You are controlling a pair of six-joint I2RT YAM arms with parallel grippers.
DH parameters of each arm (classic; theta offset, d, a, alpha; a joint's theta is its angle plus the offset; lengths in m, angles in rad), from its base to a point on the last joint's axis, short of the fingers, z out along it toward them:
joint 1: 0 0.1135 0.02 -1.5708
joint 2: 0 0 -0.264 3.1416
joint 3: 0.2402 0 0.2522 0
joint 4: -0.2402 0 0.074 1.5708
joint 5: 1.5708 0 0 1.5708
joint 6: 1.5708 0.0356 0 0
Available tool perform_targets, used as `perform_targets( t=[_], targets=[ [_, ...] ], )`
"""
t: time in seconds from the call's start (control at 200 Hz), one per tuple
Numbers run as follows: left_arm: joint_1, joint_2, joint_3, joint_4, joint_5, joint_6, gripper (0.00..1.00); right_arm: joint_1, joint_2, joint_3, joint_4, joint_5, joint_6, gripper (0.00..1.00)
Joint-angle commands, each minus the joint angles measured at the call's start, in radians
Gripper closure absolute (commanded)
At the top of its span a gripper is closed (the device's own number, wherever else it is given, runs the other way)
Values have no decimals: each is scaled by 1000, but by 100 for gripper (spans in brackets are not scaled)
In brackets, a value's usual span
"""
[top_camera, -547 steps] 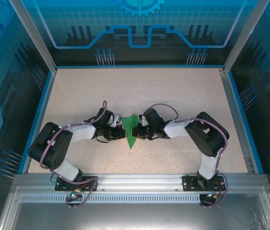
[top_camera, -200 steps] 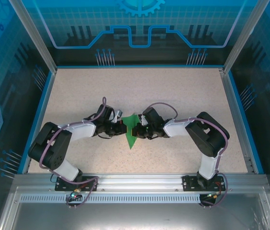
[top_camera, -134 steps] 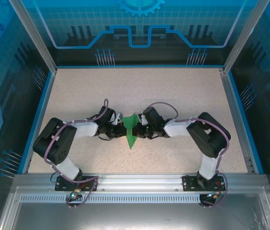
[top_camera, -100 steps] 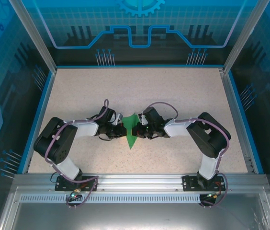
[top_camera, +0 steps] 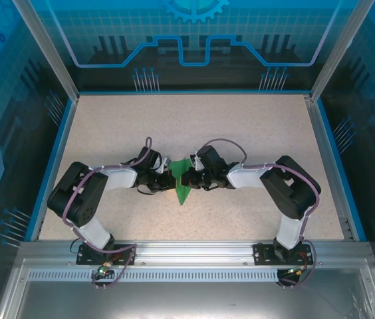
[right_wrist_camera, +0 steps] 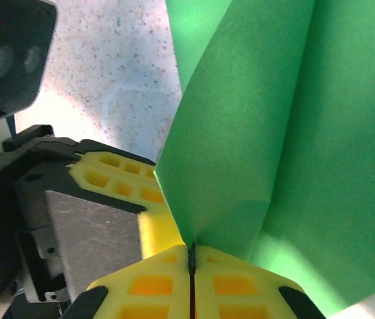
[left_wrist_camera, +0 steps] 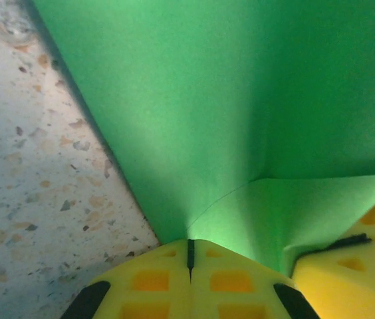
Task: Fold a paper plane with a square sheet of paper (pick it up from the middle)
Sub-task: Fourth fold the wing at the center of the table.
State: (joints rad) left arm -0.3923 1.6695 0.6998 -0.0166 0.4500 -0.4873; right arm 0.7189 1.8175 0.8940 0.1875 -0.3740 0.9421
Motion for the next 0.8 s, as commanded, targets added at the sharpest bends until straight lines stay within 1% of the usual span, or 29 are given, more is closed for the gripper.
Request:
perform_targets(
  t=[0.0,0.795],
  targets=[
    [7,36,-1,-28,-38,36,100,10,-1,30,6,-16,2,93],
    [9,16,-54,23,-10,25,100,19,87,68,29,-32,17,93]
  ],
)
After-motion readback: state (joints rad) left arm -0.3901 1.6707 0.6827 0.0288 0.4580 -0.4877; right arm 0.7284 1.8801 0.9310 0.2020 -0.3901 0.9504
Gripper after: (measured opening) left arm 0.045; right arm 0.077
